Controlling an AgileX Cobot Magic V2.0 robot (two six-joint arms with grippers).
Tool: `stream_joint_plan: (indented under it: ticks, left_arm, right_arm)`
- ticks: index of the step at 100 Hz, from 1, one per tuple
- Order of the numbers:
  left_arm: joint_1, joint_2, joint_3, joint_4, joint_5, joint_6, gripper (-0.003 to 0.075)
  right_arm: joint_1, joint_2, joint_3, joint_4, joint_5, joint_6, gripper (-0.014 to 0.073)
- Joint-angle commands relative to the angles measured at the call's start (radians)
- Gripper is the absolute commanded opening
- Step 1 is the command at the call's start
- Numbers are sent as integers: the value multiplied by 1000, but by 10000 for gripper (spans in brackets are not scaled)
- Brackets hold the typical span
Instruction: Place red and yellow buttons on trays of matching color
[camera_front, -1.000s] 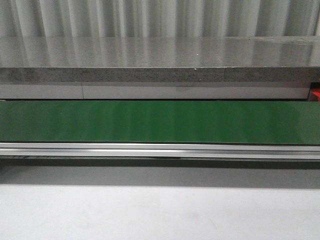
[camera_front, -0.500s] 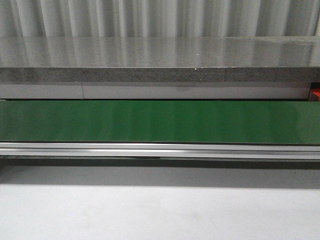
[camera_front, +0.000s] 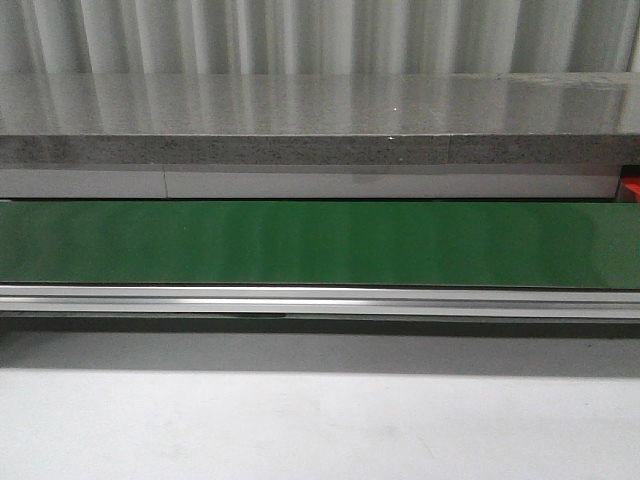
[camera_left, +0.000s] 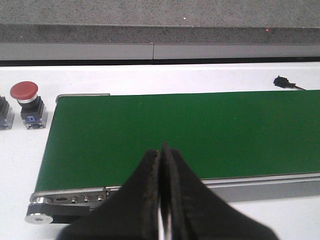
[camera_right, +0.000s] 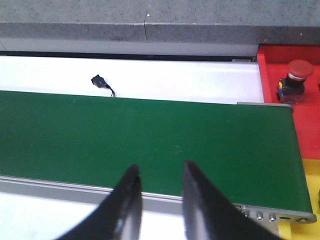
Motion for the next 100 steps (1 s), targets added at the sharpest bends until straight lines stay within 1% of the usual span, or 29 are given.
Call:
stream_joint_plan:
  ticks: [1,5,9,49,57,62,69,70,71,72,73,74,76,77,78,79,80,81,86,88,100]
  left_arm:
    - [-3,-1,-25,-6,-76,-8,-20]
    - [-3,-1,-25,-6,-76,-8,-20]
    - [-3,-1,-25,-6,-76,-8,-20]
    - [-3,3,-25,-6,-76,-8,-20]
    - [-3,4,-25,-6,-76,-8,3]
    - [-3,4,-25,-6,-76,-8,58]
    - [-3,4,-25,-7,-76,-8,200]
    - [-3,4,-25,-7,-76,-8,238]
    - [-3,4,-25,-7,-76,-8,258]
    - [-3,4,-25,-7,-76,-8,300]
    - [-3,4,-25,-7,-76,-8,322]
    - [-3,4,-25,-7,-76,-8,367]
    - [-3,4,-25,-7,-76,-8,413]
    - [-3,4,-25,-9,-76,-8,459]
    - [-3,4,-25,-11,-78,-8,482]
    - [-3,4,-25,-11,-78,-8,526]
    - [-3,4,-25,-11,-82,-8,547]
    - [-3,4,-25,-11,-83,-8,587]
    - [-3,4,-25,-11,-93,-8,701]
    - [-3,4,-25,-11,-95,-8,721]
    - [-3,4,-25,-22,-110,-8,653]
  right_arm:
    - [2,-16,-22,8,-65,-12,-6]
    - [2,-16,-22,8,-65,-12,-76]
    - [2,-16,-22,8,-65,-12,-64]
    - [2,-16,-22,8,-65,-12,-68]
    - [2,-16,-22,8,-65,-12,-68]
    - [2,-16,-22,8,-65,-12,-68]
    - [2,-16,-22,8,-65,-12,-68]
    - [2,-16,-22,8,-65,-12,-68]
    - [2,-16,-22,8,-65,-12,-68]
    - [2,-16,-22,8,-65,-12,-68]
    - [2,-16,-22,8,-65,-12,-68]
    - [2,-16,-22,8,-65,-12,-68]
    - [2,-16,-22,8,-65,-12,-68]
    - [2,-16,-22,8,-65,-12,-68]
    - [2,-16,-22,8,-65,-12,-68]
    - [2,-16,-22,8,-65,-12,-68]
    - [2,-16,-22,8,-65,-12,-68]
    - [2,-16,-22,8,-65,-12,-68]
    - [2,-16,-22,8,-65,-12,-68]
    - [2,-16,-22,8,-65,-12,-68]
    - [2,-16,-22,8,-65,-12,-68]
